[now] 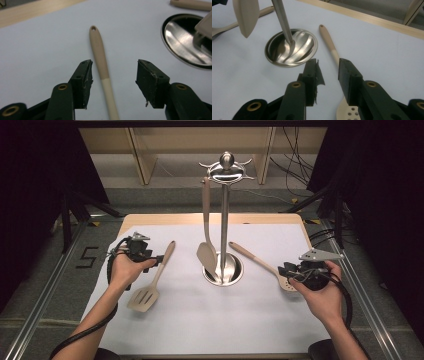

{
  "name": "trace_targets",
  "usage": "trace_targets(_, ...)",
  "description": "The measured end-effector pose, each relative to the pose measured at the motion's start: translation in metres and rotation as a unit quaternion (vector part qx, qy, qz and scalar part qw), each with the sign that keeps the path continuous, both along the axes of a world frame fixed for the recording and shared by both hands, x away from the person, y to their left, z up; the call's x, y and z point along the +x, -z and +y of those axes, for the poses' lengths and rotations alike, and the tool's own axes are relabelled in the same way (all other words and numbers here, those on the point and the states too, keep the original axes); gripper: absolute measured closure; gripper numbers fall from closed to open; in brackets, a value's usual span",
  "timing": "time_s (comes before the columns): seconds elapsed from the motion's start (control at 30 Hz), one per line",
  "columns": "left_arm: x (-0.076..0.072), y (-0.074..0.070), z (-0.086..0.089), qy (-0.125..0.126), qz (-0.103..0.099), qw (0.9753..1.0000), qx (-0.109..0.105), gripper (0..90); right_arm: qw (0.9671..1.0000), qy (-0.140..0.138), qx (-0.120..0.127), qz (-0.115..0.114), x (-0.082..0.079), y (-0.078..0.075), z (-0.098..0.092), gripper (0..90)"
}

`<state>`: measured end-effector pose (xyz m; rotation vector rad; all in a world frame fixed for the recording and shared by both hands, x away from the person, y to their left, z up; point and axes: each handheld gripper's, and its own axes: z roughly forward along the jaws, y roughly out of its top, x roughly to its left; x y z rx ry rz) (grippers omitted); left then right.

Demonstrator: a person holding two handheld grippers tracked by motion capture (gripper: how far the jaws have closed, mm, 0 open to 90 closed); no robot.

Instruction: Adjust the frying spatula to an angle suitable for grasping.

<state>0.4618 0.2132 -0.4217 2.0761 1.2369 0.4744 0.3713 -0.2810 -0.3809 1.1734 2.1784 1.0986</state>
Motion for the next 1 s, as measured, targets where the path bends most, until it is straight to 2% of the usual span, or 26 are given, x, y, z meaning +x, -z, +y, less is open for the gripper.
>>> trace_targets(0.03,0.001,0.004,-0.002,-0.011,0.003,0.9999,-0.005,45.6,1.0,-0.003,0.003,0.004,0.0,0.0,0.001,68.7)
trace_targets(0.1,0.004,0.008,-0.003,-0.009,0.027,0.9996,0.006,45.4,1.0,-0.002,0.002,0.007,0.0,0.0,0.002,68.6)
trace_targets(0.17,0.006,0.012,-0.004,-0.012,0.031,0.9994,0.01,45.3,0.9999,-0.004,0.005,0.01,0.0,0.001,0.002,68.6)
trace_targets(0.23,0.007,0.013,-0.005,-0.02,0.065,0.9975,0.018,46.1,1.0,-0.003,0.005,0.002,0.001,0.003,0.002,68.6)
trace_targets(0.27,0.009,0.014,-0.005,-0.015,0.075,0.9969,0.02,47.0,1.0,-0.005,0.003,0.007,0.001,0.003,0.002,68.6)
trace_targets(0.3,0.01,0.015,-0.006,-0.024,0.078,0.9964,0.024,47.8,1.0,-0.004,0.003,0.008,0.001,0.003,0.002,68.6)
trace_targets(0.4,0.016,0.018,-0.009,-0.028,0.101,0.9935,0.043,51.5,1.0,-0.005,0.003,0.008,0.001,0.003,0.002,68.6)
trace_targets(0.47,0.02,0.019,-0.011,-0.028,0.123,0.9902,0.06,53.5,0.9995,0.004,0.018,0.025,-0.001,0.003,0.004,68.6)
trace_targets(0.53,0.022,0.021,-0.013,-0.026,0.146,0.9869,0.062,55.8,0.9995,0.002,0.016,0.028,-0.001,0.002,0.003,68.6)
trace_targets(0.6,0.023,0.025,-0.016,-0.026,0.152,0.9858,0.066,56.5,0.9995,0.005,0.016,0.028,-0.001,0.002,0.003,68.6)
trace_targets(0.77,0.027,0.029,-0.021,-0.041,0.188,0.9777,0.084,58.9,0.9996,0.006,0.018,0.023,-0.001,0.004,0.003,68.6)
trace_targets(0.8,0.027,0.03,-0.022,-0.043,0.185,0.9782,0.083,59.2,0.9997,0.006,0.015,0.021,-0.001,0.004,0.003,68.6)
trace_targets(0.87,0.027,0.032,-0.023,-0.049,0.187,0.9771,0.089,60.3,0.9997,0.003,0.012,0.02,0.0,0.004,0.003,68.6)
trace_targets(0.9,0.028,0.032,-0.022,-0.044,0.191,0.9764,0.091,61.0,0.9997,0.002,0.012,0.02,0.0,0.004,0.003,68.6)
trace_targets(0.97,0.028,0.034,-0.022,-0.046,0.193,0.9762,0.088,61.2,0.9997,0.003,0.012,0.02,0.0,0.004,0.003,68.5)
trace_targets(1.0,0.027,0.035,-0.022,-0.053,0.199,0.9755,0.077,61.3,0.9997,0.006,0.015,0.021,0.0,0.004,0.003,68.5)
